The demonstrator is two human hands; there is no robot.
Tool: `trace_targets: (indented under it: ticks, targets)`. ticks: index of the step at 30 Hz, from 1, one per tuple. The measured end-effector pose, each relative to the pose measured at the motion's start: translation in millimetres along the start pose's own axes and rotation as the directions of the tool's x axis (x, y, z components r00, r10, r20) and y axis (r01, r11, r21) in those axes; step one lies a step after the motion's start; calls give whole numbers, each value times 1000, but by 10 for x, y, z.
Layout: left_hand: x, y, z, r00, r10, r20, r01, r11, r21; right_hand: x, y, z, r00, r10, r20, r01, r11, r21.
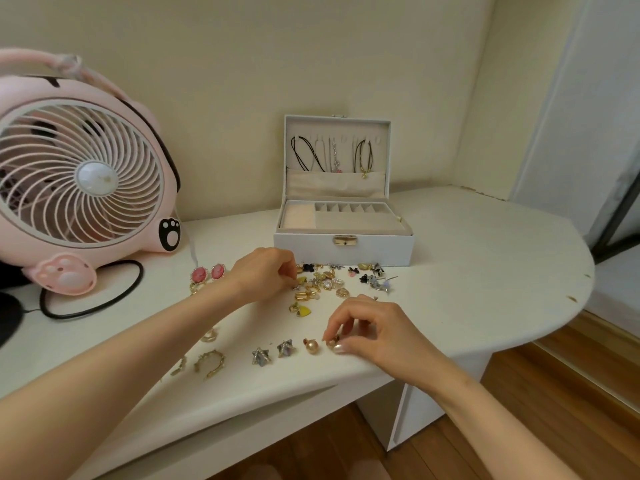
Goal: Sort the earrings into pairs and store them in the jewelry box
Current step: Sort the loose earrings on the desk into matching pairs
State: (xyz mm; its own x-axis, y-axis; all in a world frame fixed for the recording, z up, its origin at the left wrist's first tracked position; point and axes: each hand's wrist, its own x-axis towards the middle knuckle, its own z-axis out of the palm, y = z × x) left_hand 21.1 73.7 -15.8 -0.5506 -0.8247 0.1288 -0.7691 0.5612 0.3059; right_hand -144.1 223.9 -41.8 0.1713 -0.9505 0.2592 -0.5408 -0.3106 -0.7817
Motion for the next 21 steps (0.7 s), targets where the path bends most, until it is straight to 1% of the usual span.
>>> trace_targets:
  ticks: [7, 9, 11, 13, 14, 17, 19, 21]
  targets:
    - [-33, -19, -67, 1000, 11, 20, -11, 1000, 12, 24, 17, -42, 1000, -20, 12, 20, 999, 29]
    - [-44, -22, -95, 1000, 20, 21, -21, 1000, 23, 71, 13, -109, 999, -13, -39, 15, 999, 51]
    - [-56, -33, -116, 1000, 25, 1, -25, 999, 24, 170, 12, -180, 989, 0, -150, 6, 999, 36]
    - [-72, -37, -136, 999, 28, -35, -28, 1000, 5, 325, 25, -231, 972, 7, -235, -13, 1000, -26]
    - [-82, -36, -143, 998, 26, -54, -27, 999, -20, 420, 43, -240, 969, 11, -247, -30, 997, -72]
    - [-119, -35, -174, 995, 18, -94, -29, 993, -116, 700, 83, -199, 980, 10, -199, -63, 963, -262]
    - [-145, -50, -192, 995, 18, -100, -37, 981, -193, 860, 91, -147, 988, -3, -157, -61, 916, -397]
    - [-170, -72, -215, 994, 13, -108, -44, 958, -285, 983, 70, -103, 995, 10, -98, -57, 868, -493]
